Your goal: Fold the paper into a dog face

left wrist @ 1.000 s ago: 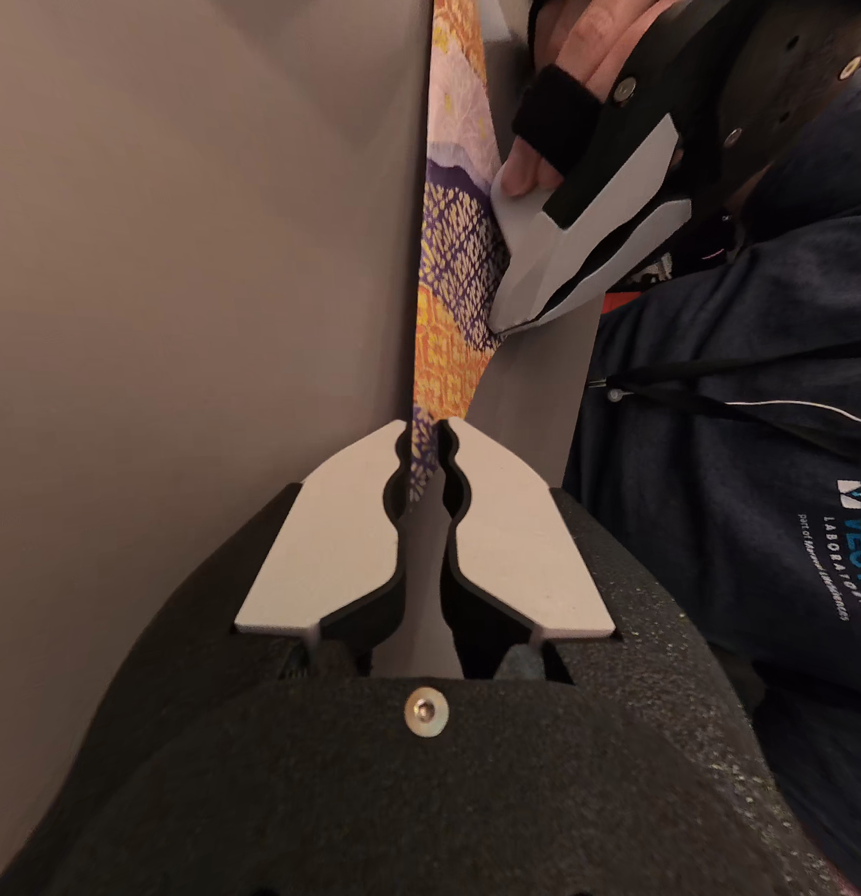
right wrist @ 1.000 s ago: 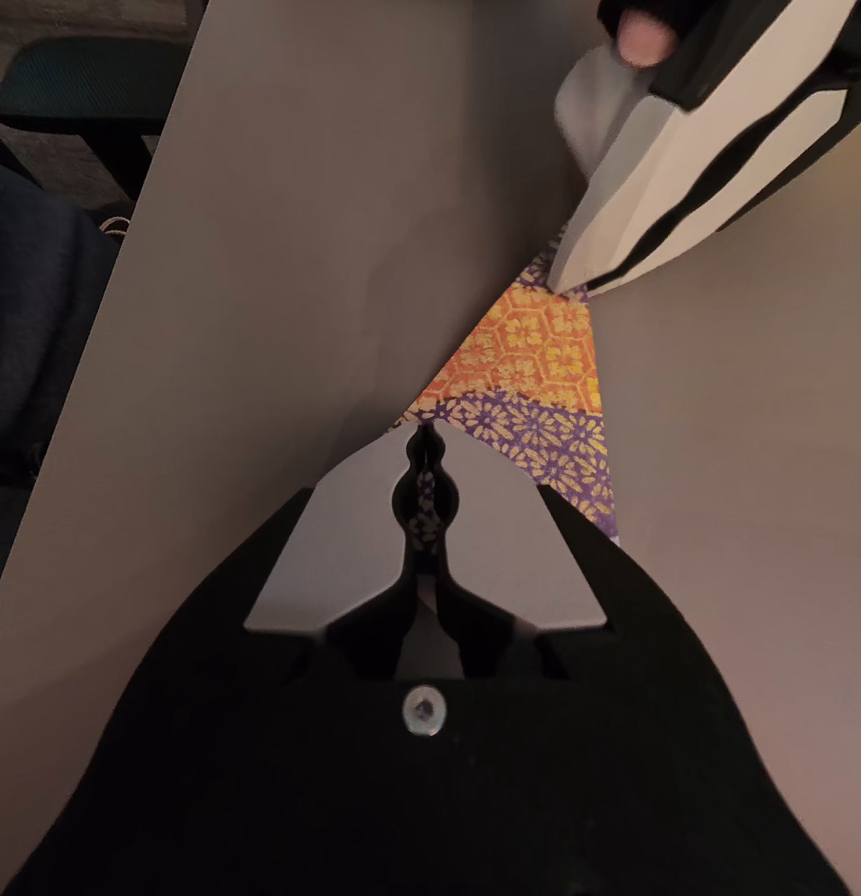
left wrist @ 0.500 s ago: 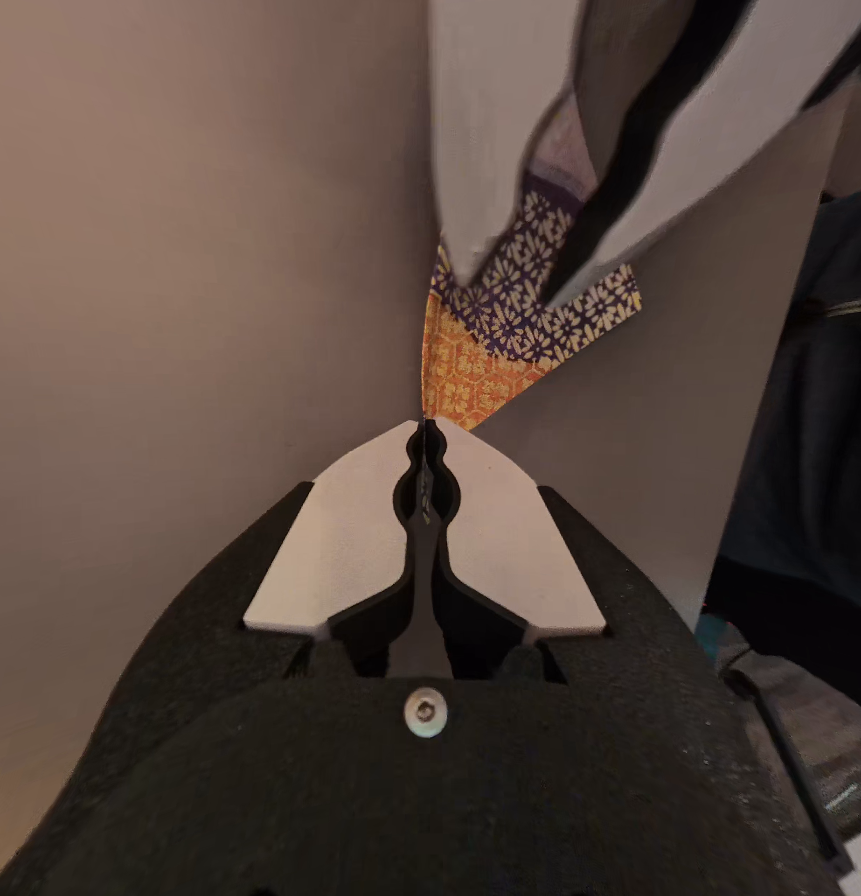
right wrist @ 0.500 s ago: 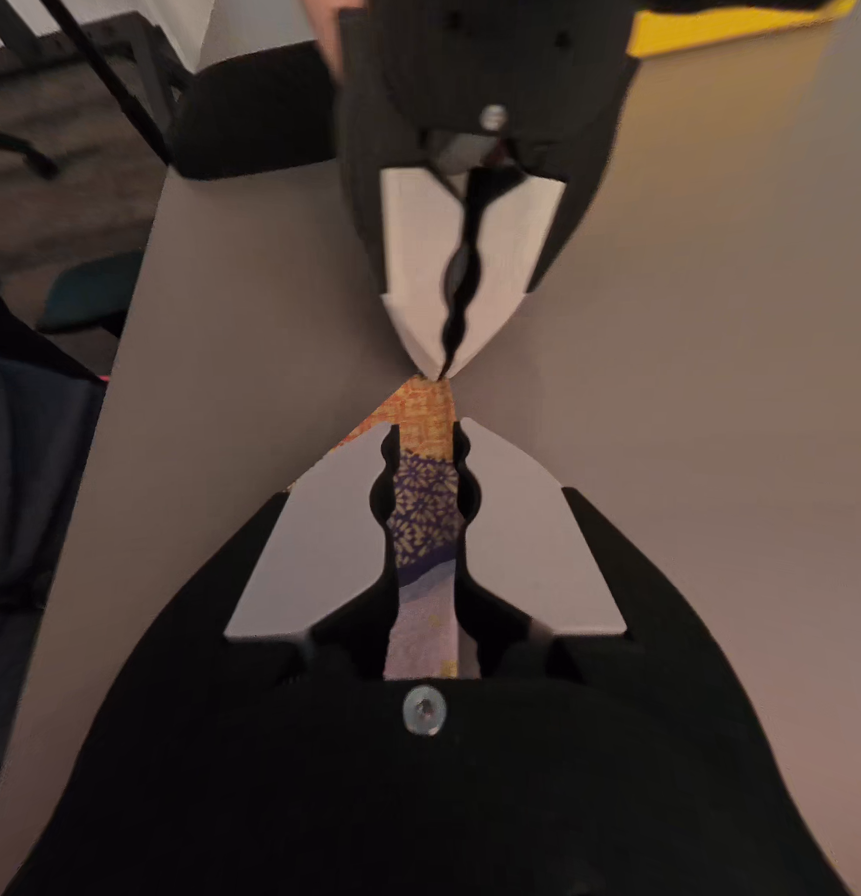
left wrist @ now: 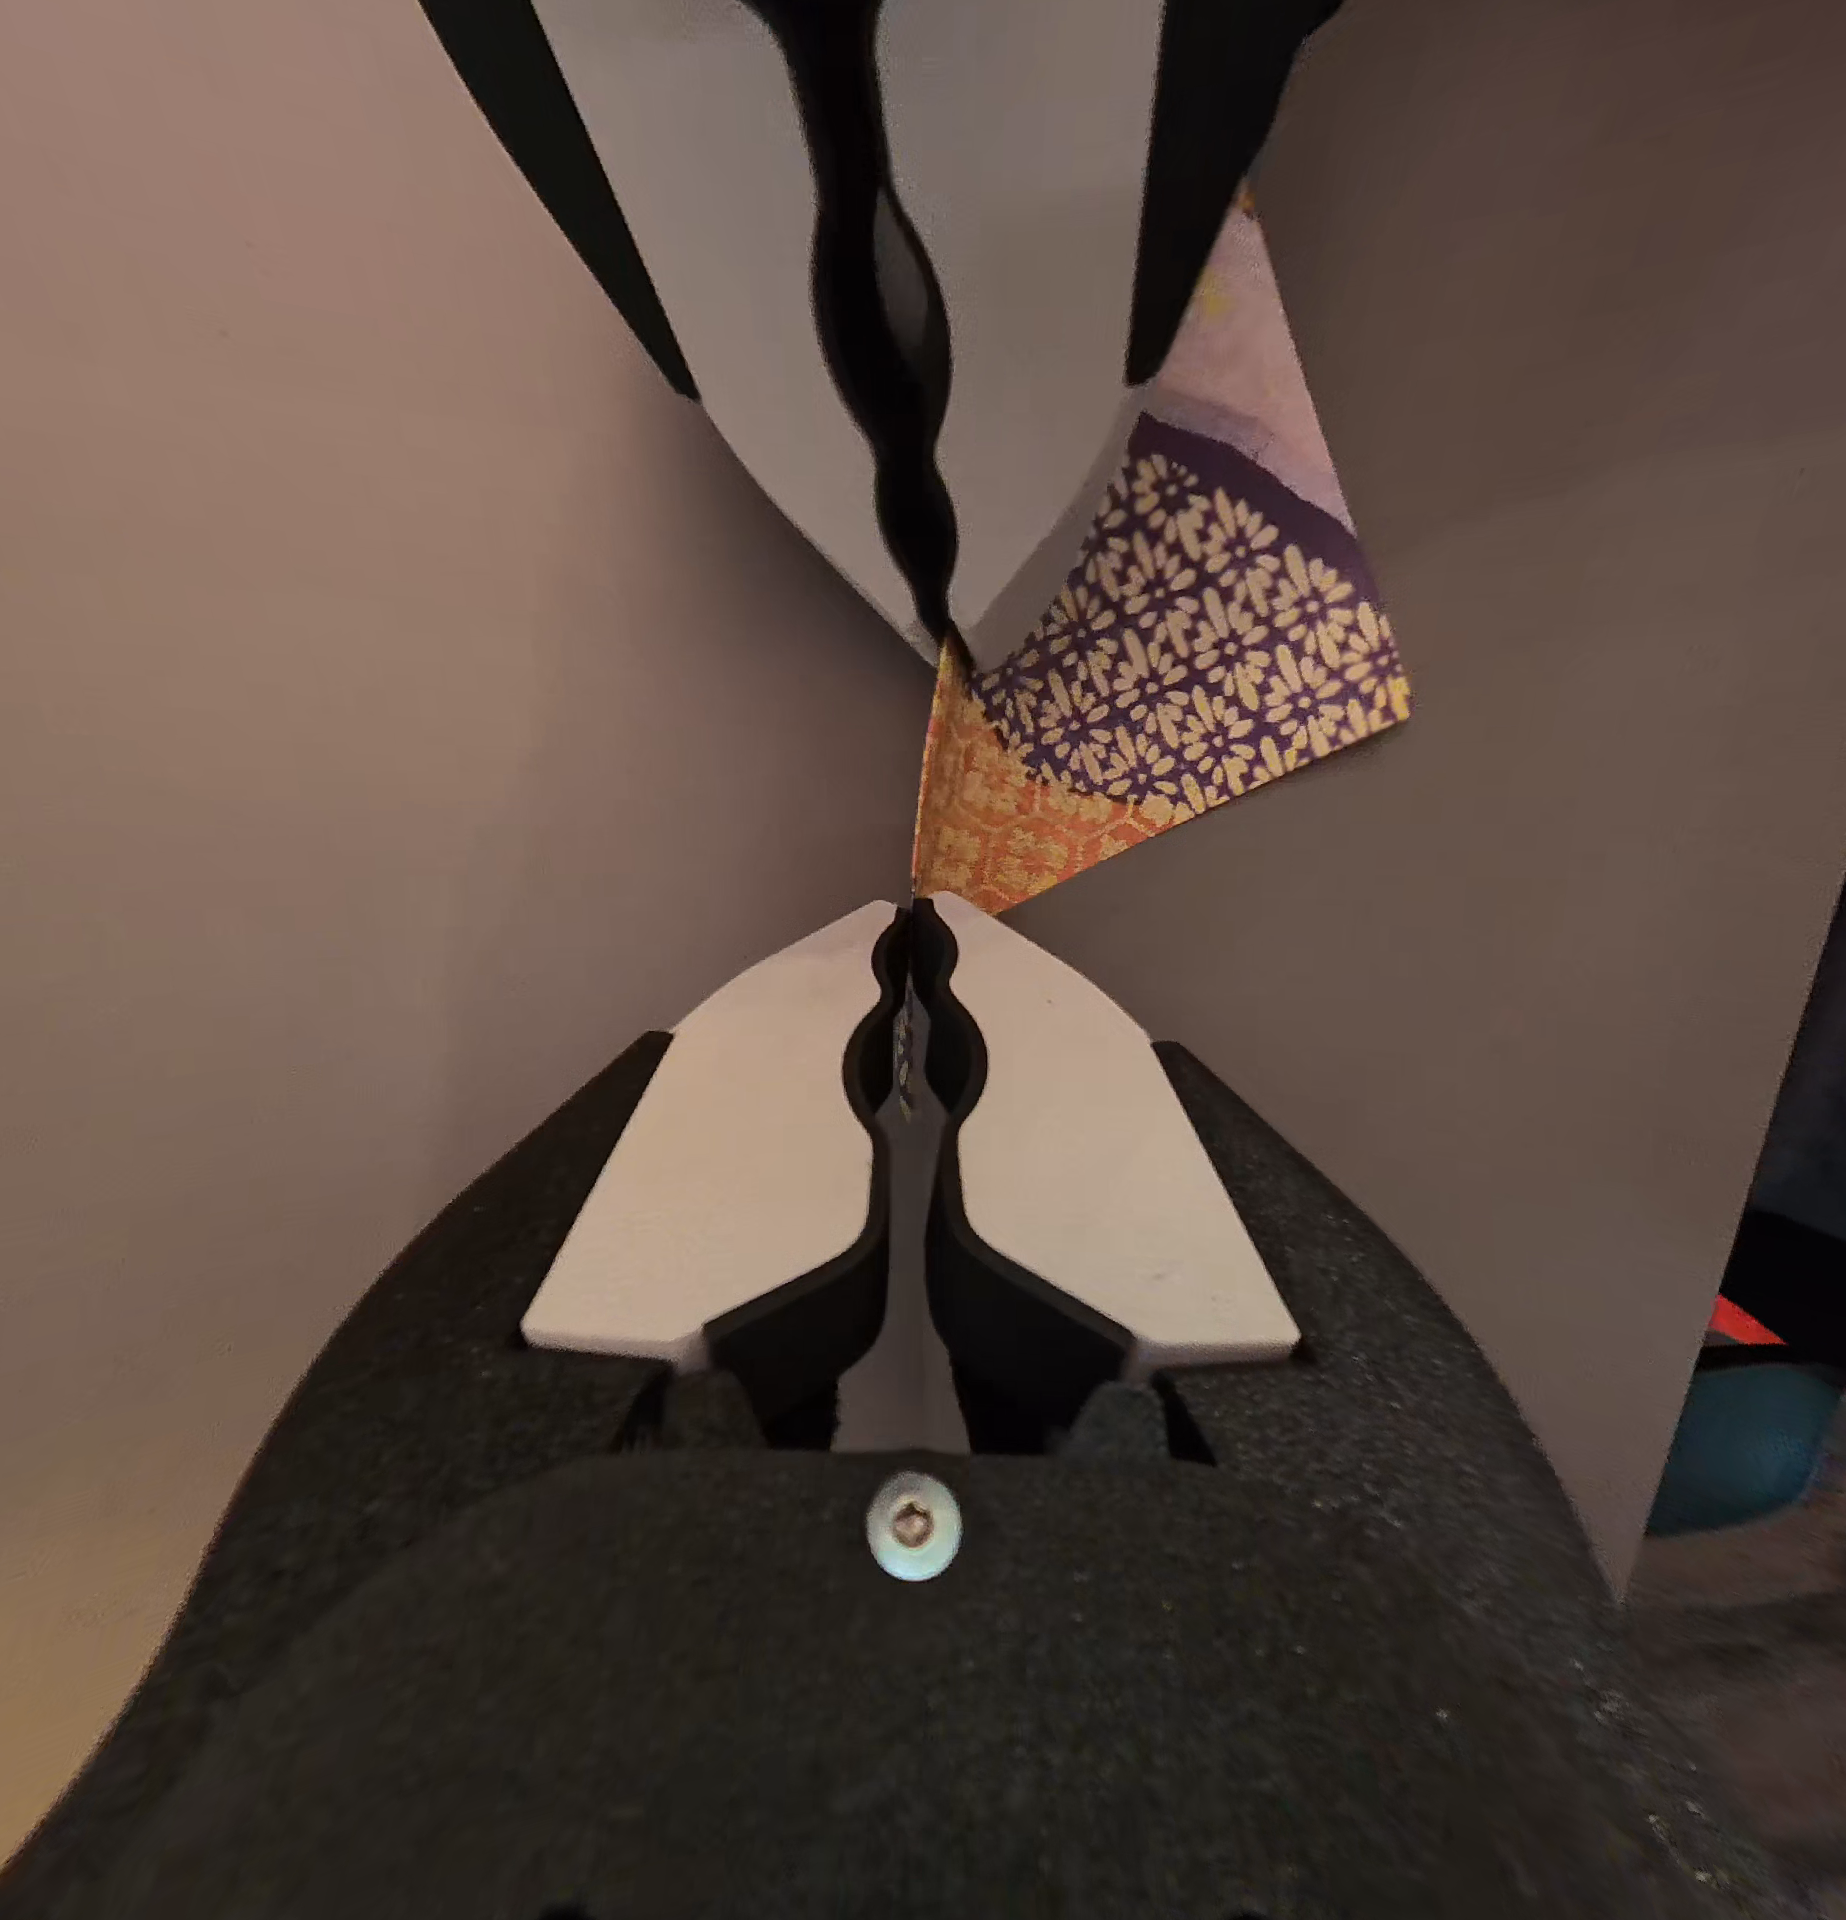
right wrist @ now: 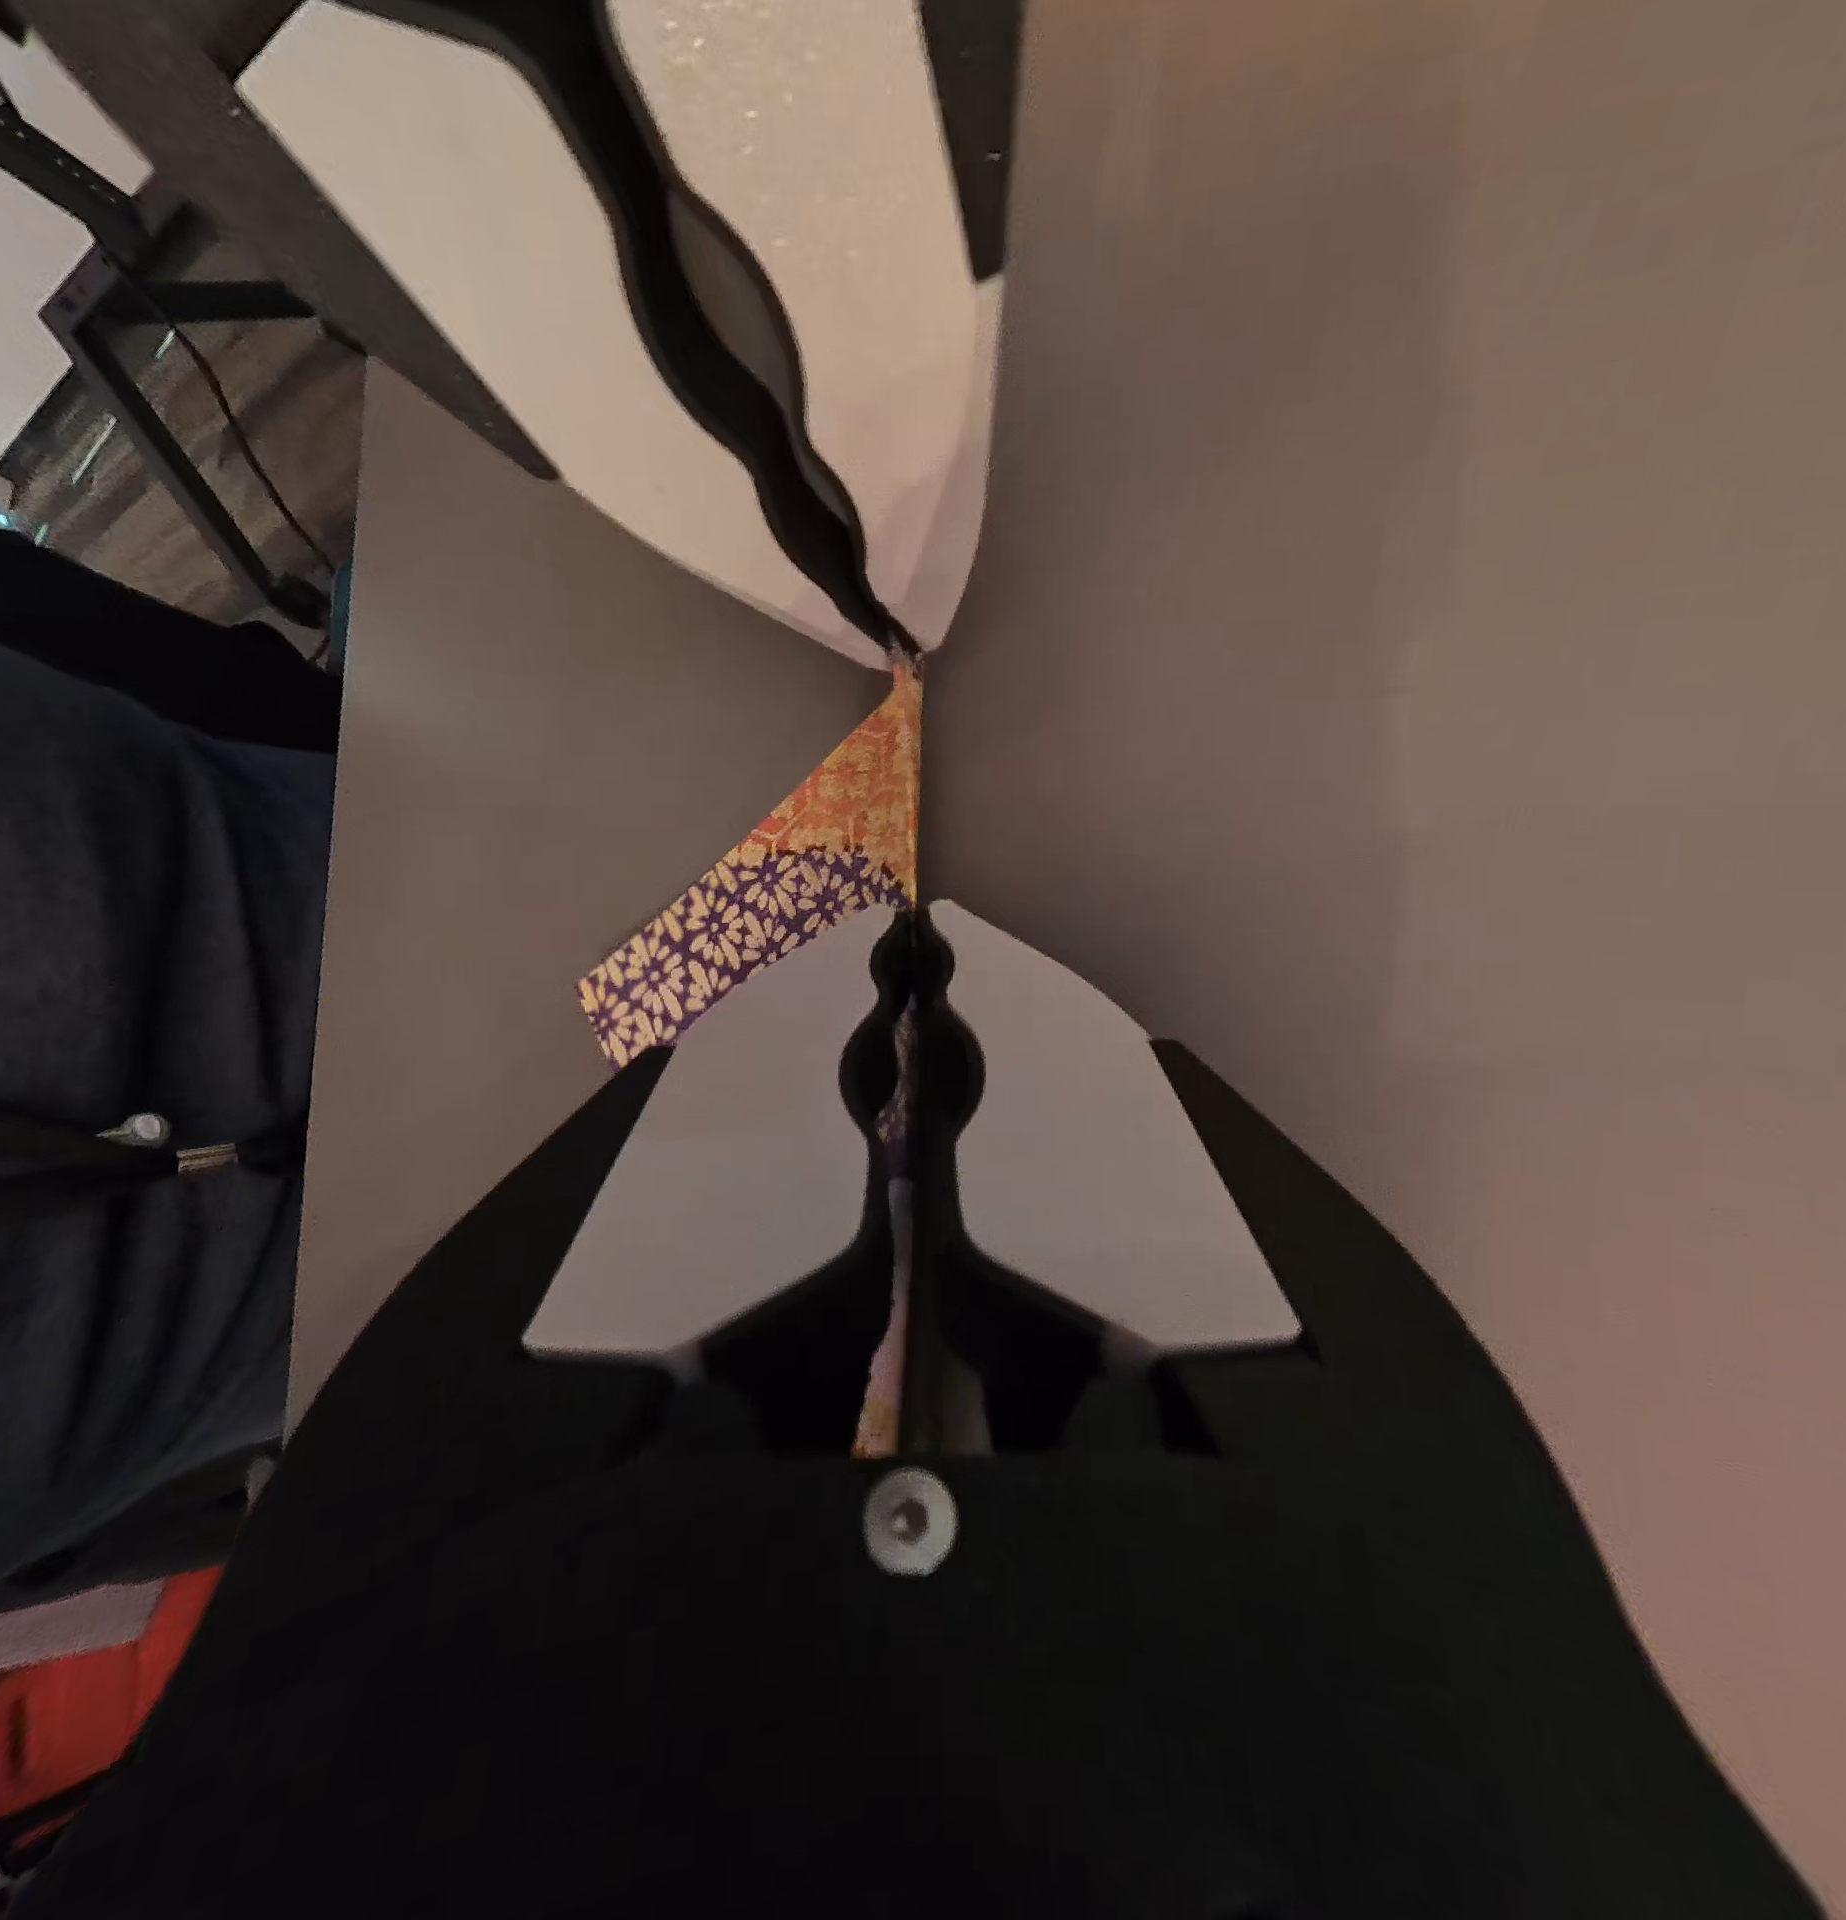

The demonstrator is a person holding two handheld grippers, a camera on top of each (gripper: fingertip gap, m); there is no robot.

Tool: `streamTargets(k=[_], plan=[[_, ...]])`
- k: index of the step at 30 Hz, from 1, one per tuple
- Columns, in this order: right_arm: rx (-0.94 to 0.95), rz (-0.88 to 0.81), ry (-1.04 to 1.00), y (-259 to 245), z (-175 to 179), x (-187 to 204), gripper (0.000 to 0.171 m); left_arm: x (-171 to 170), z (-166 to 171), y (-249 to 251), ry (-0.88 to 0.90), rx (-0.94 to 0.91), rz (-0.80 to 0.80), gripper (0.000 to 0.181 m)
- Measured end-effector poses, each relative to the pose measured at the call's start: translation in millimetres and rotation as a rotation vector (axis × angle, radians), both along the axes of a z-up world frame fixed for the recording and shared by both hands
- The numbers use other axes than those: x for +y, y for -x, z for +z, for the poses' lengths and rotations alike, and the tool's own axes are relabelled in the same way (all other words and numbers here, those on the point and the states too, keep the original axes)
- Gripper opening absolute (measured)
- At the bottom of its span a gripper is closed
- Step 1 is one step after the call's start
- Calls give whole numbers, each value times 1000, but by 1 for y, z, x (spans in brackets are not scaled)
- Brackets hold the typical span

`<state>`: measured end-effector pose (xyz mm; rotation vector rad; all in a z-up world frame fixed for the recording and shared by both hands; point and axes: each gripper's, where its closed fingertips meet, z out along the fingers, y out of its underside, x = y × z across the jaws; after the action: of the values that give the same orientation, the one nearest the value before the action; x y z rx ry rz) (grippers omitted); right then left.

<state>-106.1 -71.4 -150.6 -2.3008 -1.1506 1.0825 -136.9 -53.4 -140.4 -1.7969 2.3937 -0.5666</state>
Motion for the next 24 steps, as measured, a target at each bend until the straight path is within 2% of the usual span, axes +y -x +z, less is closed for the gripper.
streamTargets(k=[1, 7, 17, 24], plan=[[6, -10, 10, -1, -1, 1, 2, 0, 0, -1, -9, -8, -2, 0], [11, -48, -19, -7, -1, 9, 1, -2, 5, -5, -125, -81, 19, 0], [5, -75, -65, -9, -1, 15, 1, -6, -1, -7, -437, -199, 40, 0], [-1, -98, -80, -10, -1, 17, 3, -15, -7, -9, -480, -259, 88, 0]])
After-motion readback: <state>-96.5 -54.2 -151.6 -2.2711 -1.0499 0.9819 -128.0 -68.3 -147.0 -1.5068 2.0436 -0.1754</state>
